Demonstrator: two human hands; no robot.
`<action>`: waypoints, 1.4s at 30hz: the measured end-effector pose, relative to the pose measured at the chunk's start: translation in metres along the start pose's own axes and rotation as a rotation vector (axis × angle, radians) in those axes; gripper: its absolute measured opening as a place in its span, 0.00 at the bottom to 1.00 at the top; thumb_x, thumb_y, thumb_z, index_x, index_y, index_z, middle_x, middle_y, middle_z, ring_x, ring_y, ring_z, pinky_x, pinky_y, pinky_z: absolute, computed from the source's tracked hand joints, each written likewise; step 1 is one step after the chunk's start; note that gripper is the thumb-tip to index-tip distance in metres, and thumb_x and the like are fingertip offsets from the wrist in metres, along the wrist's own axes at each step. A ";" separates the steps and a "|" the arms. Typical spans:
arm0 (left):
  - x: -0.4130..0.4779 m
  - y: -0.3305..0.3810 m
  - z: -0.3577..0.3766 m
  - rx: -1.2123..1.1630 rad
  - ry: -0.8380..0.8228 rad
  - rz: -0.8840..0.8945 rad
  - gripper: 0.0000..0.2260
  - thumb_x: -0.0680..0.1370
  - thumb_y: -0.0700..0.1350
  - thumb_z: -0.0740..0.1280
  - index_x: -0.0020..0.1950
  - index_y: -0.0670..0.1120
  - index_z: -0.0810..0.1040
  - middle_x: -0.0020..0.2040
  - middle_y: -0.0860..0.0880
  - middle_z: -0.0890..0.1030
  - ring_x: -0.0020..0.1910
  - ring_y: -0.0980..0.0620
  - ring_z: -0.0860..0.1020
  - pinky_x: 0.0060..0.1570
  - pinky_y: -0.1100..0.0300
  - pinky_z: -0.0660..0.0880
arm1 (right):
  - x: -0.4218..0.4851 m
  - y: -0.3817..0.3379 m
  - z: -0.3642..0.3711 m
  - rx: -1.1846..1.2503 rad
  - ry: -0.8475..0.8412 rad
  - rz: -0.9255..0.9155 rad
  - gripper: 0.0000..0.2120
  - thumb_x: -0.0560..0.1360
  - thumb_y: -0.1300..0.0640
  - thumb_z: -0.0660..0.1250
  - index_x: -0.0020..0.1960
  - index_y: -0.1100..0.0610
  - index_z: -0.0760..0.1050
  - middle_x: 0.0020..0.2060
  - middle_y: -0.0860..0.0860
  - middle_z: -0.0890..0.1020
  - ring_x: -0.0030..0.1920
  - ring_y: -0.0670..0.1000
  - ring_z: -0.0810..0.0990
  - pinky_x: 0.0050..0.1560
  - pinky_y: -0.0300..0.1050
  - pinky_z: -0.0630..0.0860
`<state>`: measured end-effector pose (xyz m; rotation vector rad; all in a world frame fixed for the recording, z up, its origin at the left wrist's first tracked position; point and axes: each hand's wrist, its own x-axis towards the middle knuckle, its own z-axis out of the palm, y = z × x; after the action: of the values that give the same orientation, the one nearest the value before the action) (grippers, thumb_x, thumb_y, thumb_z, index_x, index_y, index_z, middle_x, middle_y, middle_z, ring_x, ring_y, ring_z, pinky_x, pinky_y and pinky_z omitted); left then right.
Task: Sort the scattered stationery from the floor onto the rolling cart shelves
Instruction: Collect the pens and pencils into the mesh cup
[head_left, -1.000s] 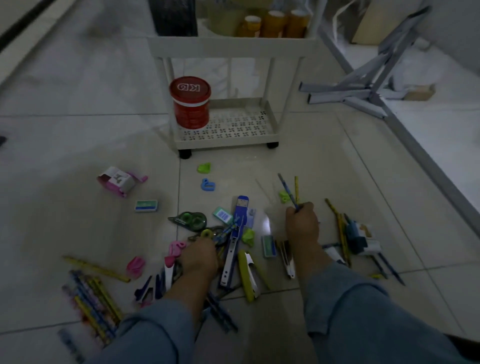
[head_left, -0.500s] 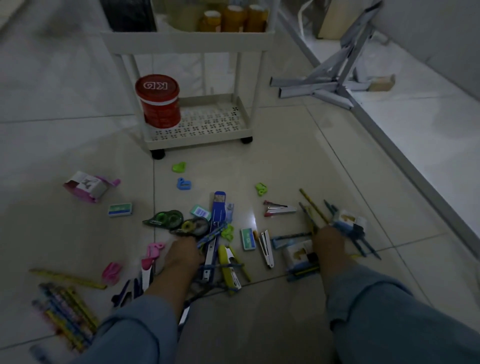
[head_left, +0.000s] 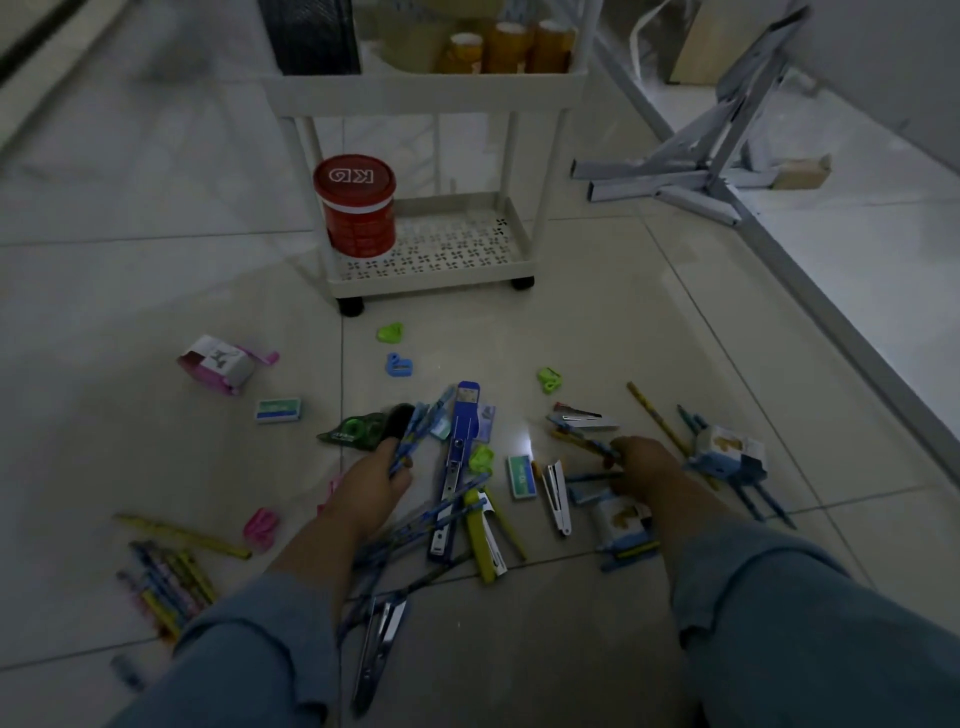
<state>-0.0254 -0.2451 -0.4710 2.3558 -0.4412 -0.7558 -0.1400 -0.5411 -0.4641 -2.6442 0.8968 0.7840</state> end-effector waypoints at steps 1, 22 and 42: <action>-0.001 0.002 -0.002 -0.056 0.023 0.023 0.04 0.80 0.42 0.59 0.54 0.45 0.70 0.47 0.43 0.76 0.45 0.43 0.75 0.48 0.53 0.74 | 0.001 -0.002 -0.001 -0.009 -0.008 0.010 0.14 0.74 0.60 0.66 0.59 0.60 0.75 0.58 0.58 0.77 0.59 0.57 0.76 0.56 0.45 0.72; -0.014 0.006 0.002 0.163 -0.261 -0.039 0.45 0.58 0.51 0.82 0.69 0.45 0.63 0.67 0.47 0.71 0.66 0.48 0.70 0.64 0.58 0.68 | 0.004 -0.116 -0.033 0.681 0.450 -0.304 0.08 0.75 0.61 0.63 0.40 0.62 0.65 0.34 0.58 0.70 0.34 0.53 0.67 0.29 0.42 0.59; 0.004 0.010 -0.021 -0.001 0.028 -0.130 0.06 0.72 0.46 0.68 0.40 0.44 0.75 0.38 0.46 0.77 0.44 0.45 0.79 0.39 0.59 0.72 | 0.003 -0.158 -0.024 1.328 -0.058 -0.085 0.13 0.79 0.58 0.58 0.37 0.60 0.68 0.29 0.56 0.70 0.28 0.54 0.69 0.33 0.48 0.70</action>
<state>-0.0106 -0.2452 -0.4531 2.4096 -0.2780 -0.7803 -0.0306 -0.4281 -0.4377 -1.4476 0.8287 0.0939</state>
